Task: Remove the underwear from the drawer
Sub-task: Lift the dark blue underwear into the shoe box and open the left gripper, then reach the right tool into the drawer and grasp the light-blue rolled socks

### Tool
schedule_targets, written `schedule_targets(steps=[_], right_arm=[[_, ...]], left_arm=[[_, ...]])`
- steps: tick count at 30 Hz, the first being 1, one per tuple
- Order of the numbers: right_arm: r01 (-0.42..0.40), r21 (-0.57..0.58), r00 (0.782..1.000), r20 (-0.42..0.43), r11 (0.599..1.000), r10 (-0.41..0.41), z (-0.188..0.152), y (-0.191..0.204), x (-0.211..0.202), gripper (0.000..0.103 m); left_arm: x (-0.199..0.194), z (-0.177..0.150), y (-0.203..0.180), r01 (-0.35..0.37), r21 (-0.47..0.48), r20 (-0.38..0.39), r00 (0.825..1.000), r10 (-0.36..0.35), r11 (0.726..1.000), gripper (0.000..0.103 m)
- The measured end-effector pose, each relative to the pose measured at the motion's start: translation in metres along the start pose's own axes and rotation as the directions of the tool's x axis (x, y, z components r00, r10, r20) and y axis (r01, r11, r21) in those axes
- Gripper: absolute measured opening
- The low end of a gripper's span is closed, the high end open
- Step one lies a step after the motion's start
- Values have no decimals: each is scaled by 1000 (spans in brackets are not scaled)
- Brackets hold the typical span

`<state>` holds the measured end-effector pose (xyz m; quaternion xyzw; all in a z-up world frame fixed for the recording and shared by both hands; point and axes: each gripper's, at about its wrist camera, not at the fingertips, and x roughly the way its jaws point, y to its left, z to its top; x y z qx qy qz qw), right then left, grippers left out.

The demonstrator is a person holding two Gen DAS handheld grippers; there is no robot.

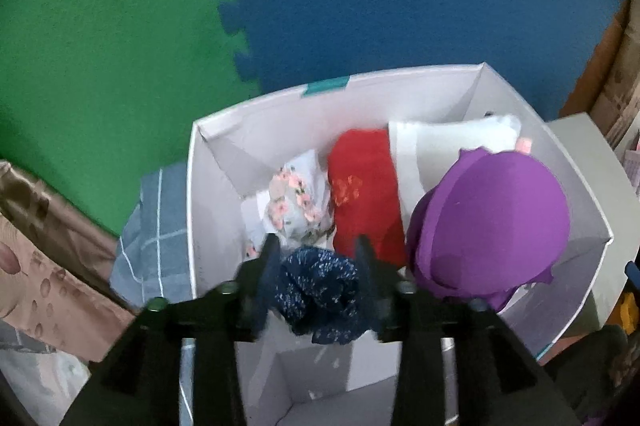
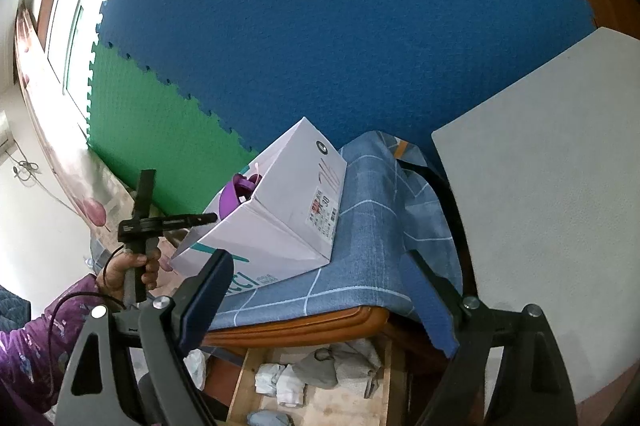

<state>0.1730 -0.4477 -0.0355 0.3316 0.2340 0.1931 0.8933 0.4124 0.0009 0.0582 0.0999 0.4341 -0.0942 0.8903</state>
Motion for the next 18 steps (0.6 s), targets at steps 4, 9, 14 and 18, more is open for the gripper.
schedule_targets(steps=[4, 9, 14, 18], right_arm=[[20, -41, 1000, -7, 999, -20, -1, 7, 1, 88], [55, -145, 998, -36, 988, -61, -7, 25, 8, 88], [59, -307, 992, -86, 950, -89, -21, 54, 22, 88], [-36, -433, 981, -187, 901, -50, -42, 83, 36, 88]], left_arm=[[-37, -13, -2, -7, -8, 159, 987, 8, 1000, 59], [-87, -52, -3, 1, -23, 313, 950, 6, 1000, 77], [-108, -103, 7, -33, -43, 332, 942, 45, 999, 94], [-108, -153, 21, -73, -45, 262, 961, 82, 996, 96]])
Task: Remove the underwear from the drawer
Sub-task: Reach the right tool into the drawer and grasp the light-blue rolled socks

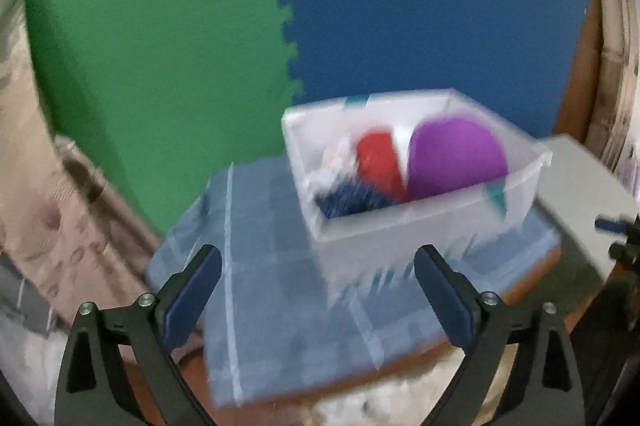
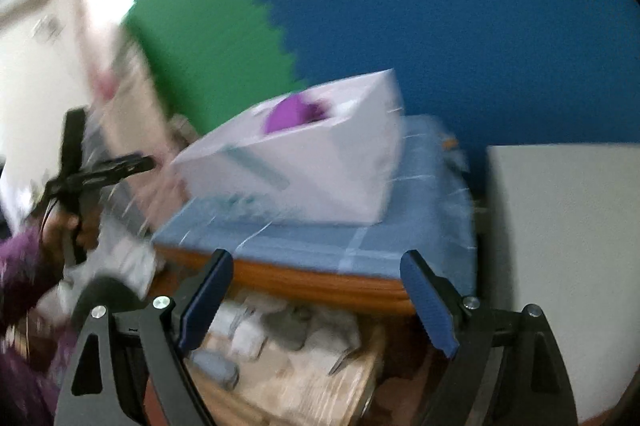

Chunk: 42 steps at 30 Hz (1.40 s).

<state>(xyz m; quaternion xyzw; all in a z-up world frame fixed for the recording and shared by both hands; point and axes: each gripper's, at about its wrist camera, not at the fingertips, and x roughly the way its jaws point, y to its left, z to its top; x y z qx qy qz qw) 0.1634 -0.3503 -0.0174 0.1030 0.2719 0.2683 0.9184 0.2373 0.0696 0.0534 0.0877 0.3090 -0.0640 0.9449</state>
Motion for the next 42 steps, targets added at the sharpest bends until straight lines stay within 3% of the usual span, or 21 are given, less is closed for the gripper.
schedule_targets(steps=[4, 6, 8, 11, 15, 16, 19, 24, 31, 40, 42], right_arm=[[-129, -185, 975, -202, 974, 91, -14, 52, 36, 88], [-226, -177, 938, -304, 958, 166, -25, 73, 59, 88], [-302, -152, 879, -426, 941, 213, -38, 96, 91, 88], [-332, -197, 818, -547, 922, 177, -57, 127, 132, 88], [-378, -143, 728, -656, 915, 199, -74, 144, 178, 88], [-384, -117, 696, -688, 916, 204, -79, 148, 193, 88], [-383, -74, 650, -730, 921, 211, -93, 152, 212, 88], [-342, -24, 593, -781, 939, 196, -117, 166, 242, 88], [-209, 88, 505, -843, 974, 184, -145, 167, 281, 88], [-35, 171, 453, -876, 985, 169, -167, 164, 310, 88], [20, 180, 430, -890, 984, 154, -174, 162, 315, 88]], left_arm=[[-10, -46, 15, -37, -6, -44, 998, 37, 999, 96], [-12, -64, 21, -57, -12, -62, 996, 56, 998, 96], [-15, -81, 27, -80, -21, -73, 994, 78, 997, 96], [-15, -101, 36, -102, -52, -77, 992, 98, 993, 96], [-20, -109, 45, -83, -103, -63, 995, 77, 991, 99], [-20, -110, 46, -85, -108, -60, 995, 78, 991, 102], [-21, -111, 47, -93, -109, -53, 995, 87, 990, 102], [-22, -111, 42, -138, -87, -54, 990, 134, 987, 102], [-26, -112, 36, -172, -52, -25, 985, 171, 984, 102], [-28, -113, 37, -175, -50, -11, 985, 174, 983, 102], [-29, -113, 38, -170, -54, -9, 985, 170, 984, 102]])
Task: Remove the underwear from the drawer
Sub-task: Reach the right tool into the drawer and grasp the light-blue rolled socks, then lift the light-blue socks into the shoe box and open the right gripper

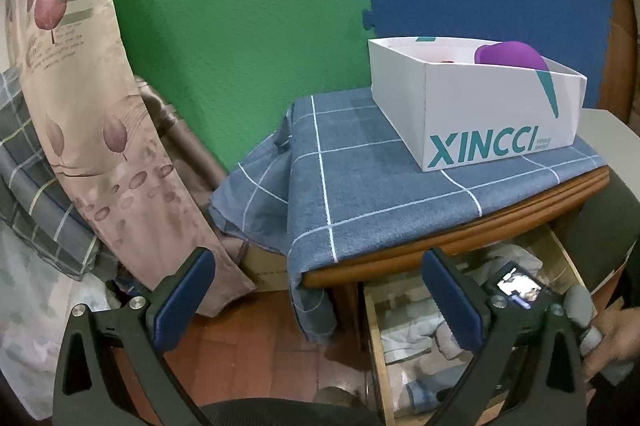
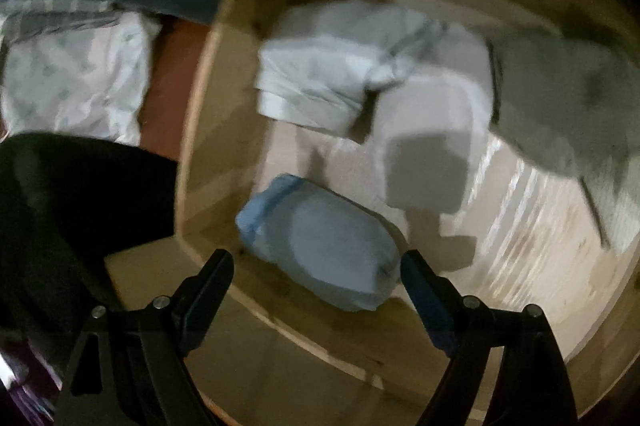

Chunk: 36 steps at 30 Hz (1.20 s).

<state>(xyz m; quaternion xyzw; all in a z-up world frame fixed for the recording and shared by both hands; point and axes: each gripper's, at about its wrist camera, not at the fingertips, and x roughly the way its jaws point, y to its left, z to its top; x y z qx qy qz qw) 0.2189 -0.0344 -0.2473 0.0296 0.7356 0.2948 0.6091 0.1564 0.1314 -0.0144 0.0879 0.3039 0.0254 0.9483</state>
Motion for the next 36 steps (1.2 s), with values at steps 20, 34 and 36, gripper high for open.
schedule_targets(steps=[20, 34, 36], right_arm=[[129, 10, 982, -142, 992, -127, 23, 15, 46, 78], [55, -154, 997, 63, 987, -46, -6, 11, -1, 51], [51, -156, 995, 92, 986, -37, -12, 8, -9, 51]], left_arm=[[-2, 1, 0, 5, -4, 11, 1000, -5, 1000, 102], [0, 0, -2, -12, -16, 8, 1000, 12, 1000, 102], [1, 0, -2, -14, -12, 8, 1000, 14, 1000, 102]])
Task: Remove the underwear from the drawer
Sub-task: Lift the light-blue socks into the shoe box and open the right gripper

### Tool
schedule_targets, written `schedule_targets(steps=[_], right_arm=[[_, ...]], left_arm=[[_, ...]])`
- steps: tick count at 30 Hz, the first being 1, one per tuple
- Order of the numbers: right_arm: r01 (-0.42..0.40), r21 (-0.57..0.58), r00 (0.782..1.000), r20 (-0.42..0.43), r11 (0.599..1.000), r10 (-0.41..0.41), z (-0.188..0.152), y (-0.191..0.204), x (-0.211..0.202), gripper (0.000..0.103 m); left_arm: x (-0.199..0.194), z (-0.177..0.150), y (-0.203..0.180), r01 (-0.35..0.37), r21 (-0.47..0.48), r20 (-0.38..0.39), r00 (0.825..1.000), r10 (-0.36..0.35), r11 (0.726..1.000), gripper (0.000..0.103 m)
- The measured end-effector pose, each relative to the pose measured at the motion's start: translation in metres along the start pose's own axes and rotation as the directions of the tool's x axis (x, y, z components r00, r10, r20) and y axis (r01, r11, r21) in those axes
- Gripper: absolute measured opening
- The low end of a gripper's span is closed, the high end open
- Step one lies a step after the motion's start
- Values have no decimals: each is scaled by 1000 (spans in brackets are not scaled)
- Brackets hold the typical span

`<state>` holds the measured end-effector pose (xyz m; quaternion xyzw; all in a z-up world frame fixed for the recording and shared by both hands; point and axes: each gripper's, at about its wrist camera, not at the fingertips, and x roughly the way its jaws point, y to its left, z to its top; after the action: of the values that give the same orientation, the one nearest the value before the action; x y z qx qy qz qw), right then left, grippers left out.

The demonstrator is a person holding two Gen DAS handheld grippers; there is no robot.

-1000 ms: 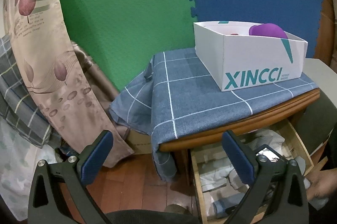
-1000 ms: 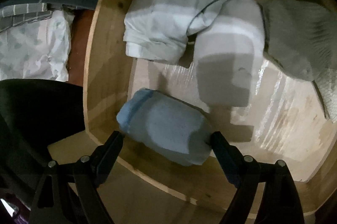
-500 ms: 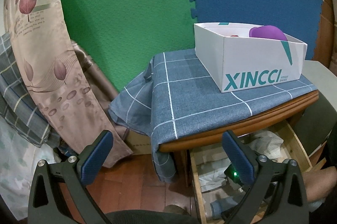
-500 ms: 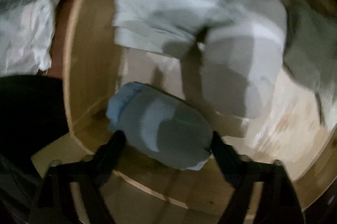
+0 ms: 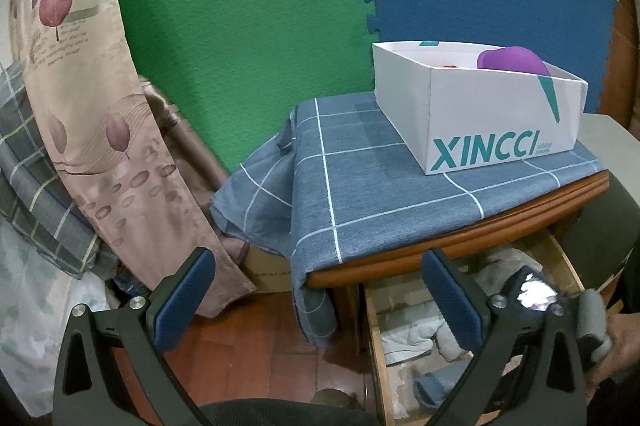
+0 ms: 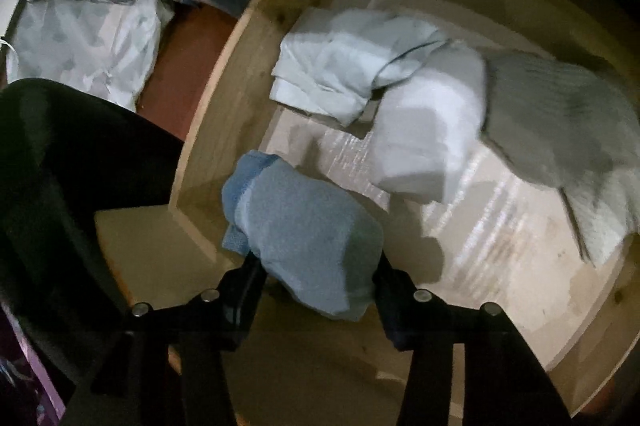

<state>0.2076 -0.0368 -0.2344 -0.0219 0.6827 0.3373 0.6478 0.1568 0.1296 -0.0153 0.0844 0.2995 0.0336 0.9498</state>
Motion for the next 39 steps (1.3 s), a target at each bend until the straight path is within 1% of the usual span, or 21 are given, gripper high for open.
schedule_targets(steps=[4, 7, 10, 12, 13, 16, 19, 20, 22, 25, 26, 27, 28, 29, 30, 33, 36, 39], right_arm=[[-23, -2, 997, 70, 1000, 23, -11, -1, -30, 51], [-56, 11, 989, 138, 998, 54, -20, -6, -55, 51], [-84, 21, 976, 202, 996, 79, -29, -8, -84, 51], [-104, 22, 964, 247, 994, 95, -41, -15, -108, 51], [-110, 21, 959, 266, 994, 101, -43, -12, -117, 51], [-125, 19, 940, 323, 992, 112, -53, -11, -148, 51], [-147, 13, 915, 382, 989, 131, -63, -13, -179, 51], [-158, 9, 904, 405, 987, 141, -66, -12, -191, 51], [-163, 10, 889, 435, 987, 143, -68, -7, -204, 51], [-183, 8, 860, 486, 983, 156, -73, -9, -234, 51], [-189, 5, 845, 510, 982, 160, -73, -9, -248, 51], [-190, 1, 835, 527, 982, 161, -72, -9, -259, 51], [-190, -10, 818, 551, 982, 164, -71, -7, -275, 51], [-189, -15, 810, 563, 982, 164, -69, -8, -280, 51], [-179, -25, 795, 586, 984, 159, -65, -6, -296, 51], [-143, -44, 766, 627, 989, 139, -52, -2, -325, 51], [-94, -59, 747, 656, 994, 110, -25, 1, -354, 51], [-47, -52, 739, 670, 998, 70, 10, -1, -373, 51]], left_arm=[[0, -1, -1, -8, 6, -2, 1000, 8, 1000, 102], [1, -1, -1, -7, 4, -3, 1000, 7, 1000, 102], [1, -1, -1, -10, -2, -7, 1000, 10, 1000, 102], [1, -1, -1, -11, 0, -8, 1000, 11, 1000, 102], [1, -1, -2, -12, 1, -8, 1000, 12, 1000, 102], [2, -1, -2, -16, 6, -11, 1000, 16, 1000, 102], [2, -2, -3, -21, 13, -15, 1000, 22, 1000, 102], [3, -2, -3, -23, 15, -15, 1000, 23, 1000, 102], [2, -2, -3, -26, 18, -15, 1000, 26, 1000, 102], [2, -2, -4, -28, 20, -15, 999, 28, 999, 102], [2, -2, -4, -28, 20, -15, 999, 28, 999, 102], [2, -2, -4, -27, 20, -15, 1000, 28, 999, 102], [2, -2, -4, -26, 20, -14, 1000, 27, 999, 102], [2, -2, -4, -26, 20, -14, 1000, 26, 999, 102], [2, -2, -4, -26, 21, -13, 1000, 26, 999, 102], [2, -2, -4, -27, 20, -14, 1000, 28, 999, 102], [1, -2, -3, -26, 19, -11, 1000, 27, 999, 102], [1, -2, -3, -24, 19, -13, 1000, 25, 1000, 102]])
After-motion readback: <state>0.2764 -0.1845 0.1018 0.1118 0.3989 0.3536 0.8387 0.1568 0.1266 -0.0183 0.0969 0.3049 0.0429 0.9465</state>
